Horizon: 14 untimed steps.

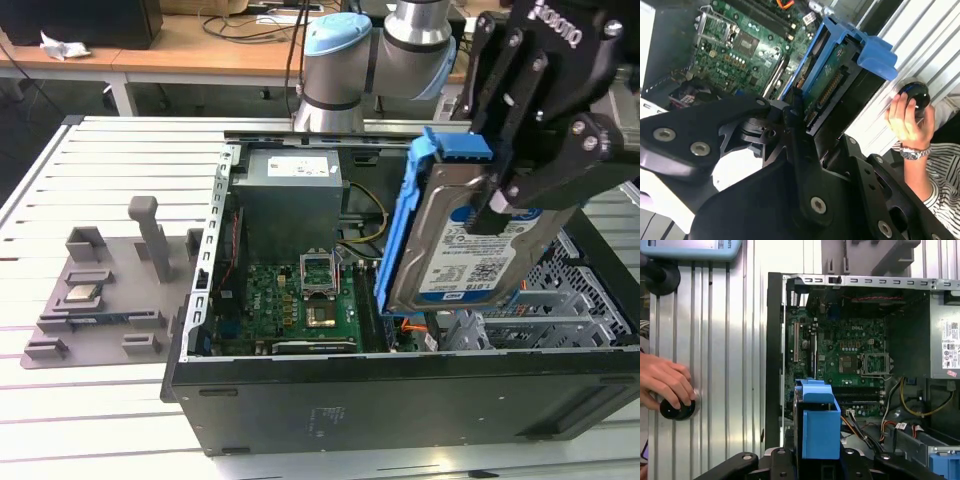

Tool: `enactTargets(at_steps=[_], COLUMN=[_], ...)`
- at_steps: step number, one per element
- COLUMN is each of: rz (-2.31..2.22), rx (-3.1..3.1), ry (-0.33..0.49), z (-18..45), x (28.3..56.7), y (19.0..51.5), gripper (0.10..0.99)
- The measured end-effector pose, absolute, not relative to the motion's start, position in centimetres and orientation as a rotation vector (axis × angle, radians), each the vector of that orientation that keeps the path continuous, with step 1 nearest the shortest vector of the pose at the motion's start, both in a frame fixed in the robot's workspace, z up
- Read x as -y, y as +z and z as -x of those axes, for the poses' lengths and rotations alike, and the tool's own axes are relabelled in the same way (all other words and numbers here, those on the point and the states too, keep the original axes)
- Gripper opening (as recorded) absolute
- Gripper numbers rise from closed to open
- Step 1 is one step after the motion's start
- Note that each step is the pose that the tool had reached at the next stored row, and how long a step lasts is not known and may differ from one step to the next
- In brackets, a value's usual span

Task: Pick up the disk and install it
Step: 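Pick up the disk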

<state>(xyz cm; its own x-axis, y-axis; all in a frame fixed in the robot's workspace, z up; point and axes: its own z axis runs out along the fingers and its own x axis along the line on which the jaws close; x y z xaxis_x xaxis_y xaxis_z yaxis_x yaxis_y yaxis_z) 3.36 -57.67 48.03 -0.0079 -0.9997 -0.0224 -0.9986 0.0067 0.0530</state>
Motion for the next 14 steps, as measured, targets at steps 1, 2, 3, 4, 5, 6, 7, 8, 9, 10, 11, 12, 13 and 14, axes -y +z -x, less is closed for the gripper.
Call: enactTargets(at_steps=[1,2,3,4,5,6,7,8,9,10,11,12,13,14], rz=[-2.197,-2.197,-2.197,-2.197,-2.196,-2.196,-2.196,-2.196,-2.195,-2.195,-2.195,-2.194,-2.194,-2.194], rx=[2.213,2.213,2.213,2.213,2.213,2.213,2.212,2.212,2.212,2.211,2.211,2.211,2.210,2.210], ry=[-0.084,-0.084,-0.085,-0.085,-0.085,-0.085,-0.086,-0.086,-0.087,-0.087,-0.088,-0.089,-0.089,-0.090], z=[-3.8,-4.1,-4.5,-4.8,-5.3,-5.6,-6.1,-6.6,-7.2,-7.6,-8.1,-8.4,-8.6,-8.9], x=[57.7,57.6,57.6,57.6,57.6,57.6,57.6,57.6,57.6,57.6,57.6,57.5,57.5,57.5], y=[48.0,47.9,47.8,47.7,47.6,47.5,47.4,47.3,47.1,47.0,46.9,46.8,46.7,46.6], gripper=[0.357,0.357,0.357,0.357,0.357,0.357,0.357,0.357,0.357,0.357,0.357,0.357,0.357,0.357])
